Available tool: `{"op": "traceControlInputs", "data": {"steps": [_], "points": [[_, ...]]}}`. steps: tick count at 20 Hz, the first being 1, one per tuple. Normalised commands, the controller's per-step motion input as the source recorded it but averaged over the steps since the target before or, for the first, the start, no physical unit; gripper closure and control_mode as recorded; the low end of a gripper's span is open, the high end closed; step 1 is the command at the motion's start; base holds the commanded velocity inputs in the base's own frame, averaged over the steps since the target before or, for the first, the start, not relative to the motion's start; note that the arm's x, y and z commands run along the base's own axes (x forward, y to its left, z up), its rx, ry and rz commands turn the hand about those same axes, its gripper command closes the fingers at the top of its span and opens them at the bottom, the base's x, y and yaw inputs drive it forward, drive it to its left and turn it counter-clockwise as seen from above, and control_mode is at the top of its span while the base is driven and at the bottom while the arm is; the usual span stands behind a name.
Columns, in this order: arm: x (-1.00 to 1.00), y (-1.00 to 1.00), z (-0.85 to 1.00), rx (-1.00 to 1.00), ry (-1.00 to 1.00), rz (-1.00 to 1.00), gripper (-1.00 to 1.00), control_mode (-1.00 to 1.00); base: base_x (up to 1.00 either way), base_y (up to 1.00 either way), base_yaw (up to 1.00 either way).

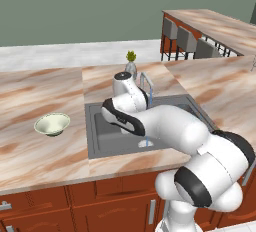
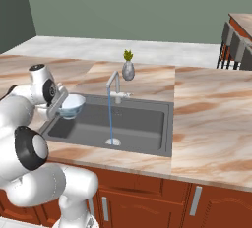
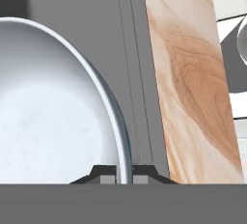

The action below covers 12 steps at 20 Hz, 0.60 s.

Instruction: Rinse each bowl for a few seconds and place them down in the sink or on the counter.

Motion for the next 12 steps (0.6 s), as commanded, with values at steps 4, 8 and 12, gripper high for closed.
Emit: {"op": "traceControlInputs", "data": {"steps": [4, 8, 12], "points": [[-0.19, 0.46, 0.00, 0.01, 0.00, 0.14, 1.00, -1.00, 0.00, 0.00, 0.00], [-0.21, 0.45, 0.00, 0.02, 0.00, 0.15, 1.00, -1.00, 0.00, 0.00, 0.00], [-0.21, 0.42, 0.00, 0.03, 0.00, 0.19, 1.00, -1.00, 0.00, 0.00, 0.00]]}}
